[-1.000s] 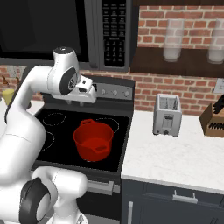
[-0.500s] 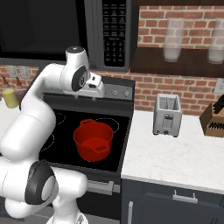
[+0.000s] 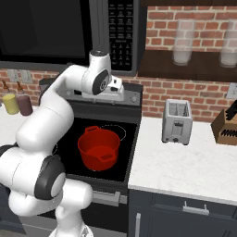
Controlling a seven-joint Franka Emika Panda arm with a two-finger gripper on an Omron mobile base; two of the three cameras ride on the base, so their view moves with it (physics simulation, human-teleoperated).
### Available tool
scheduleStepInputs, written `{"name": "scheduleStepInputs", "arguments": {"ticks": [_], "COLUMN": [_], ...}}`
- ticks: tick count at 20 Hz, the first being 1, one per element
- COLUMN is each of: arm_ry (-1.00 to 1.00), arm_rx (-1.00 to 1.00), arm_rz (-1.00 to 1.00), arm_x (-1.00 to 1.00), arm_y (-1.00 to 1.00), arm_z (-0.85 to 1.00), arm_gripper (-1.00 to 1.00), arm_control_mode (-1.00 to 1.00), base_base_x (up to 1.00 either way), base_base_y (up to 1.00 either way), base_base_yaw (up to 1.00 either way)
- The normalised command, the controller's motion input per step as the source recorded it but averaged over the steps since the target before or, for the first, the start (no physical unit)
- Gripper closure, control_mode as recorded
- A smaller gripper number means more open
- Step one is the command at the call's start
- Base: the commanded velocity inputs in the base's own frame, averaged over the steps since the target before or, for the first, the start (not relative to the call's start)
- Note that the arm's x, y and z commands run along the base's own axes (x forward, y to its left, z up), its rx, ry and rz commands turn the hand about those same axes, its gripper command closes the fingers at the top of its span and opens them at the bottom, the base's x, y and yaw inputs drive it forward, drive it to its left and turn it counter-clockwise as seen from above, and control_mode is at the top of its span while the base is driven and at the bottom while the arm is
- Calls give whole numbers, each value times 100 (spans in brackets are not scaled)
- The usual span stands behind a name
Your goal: Turn off the front right burner of the stove.
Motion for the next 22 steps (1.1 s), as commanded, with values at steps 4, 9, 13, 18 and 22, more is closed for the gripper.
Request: {"name": "scheduleStepInputs", "arguments": {"ticks": [4, 9, 13, 18, 22], "arm_ry": [0, -4, -13, -9, -5], "arm_rx": [0, 0, 0, 3, 16], "arm_rz": [0, 0, 0, -5, -8], "arm_x": [38, 37, 36, 13, 0], "arm_y": [-3, -6, -18, -36, -33], "arm_z": [-23, -20, -15, -22, -8], "arm_gripper": [-100, -100, -100, -100, -100], "arm_control_mode": [-100, -100, -100, -100, -100], "base_base_x": [0, 0, 0, 0, 0], "base_base_y": [0, 0, 0, 0, 0], "base_base_yaw": [0, 0, 0, 0, 0]}}
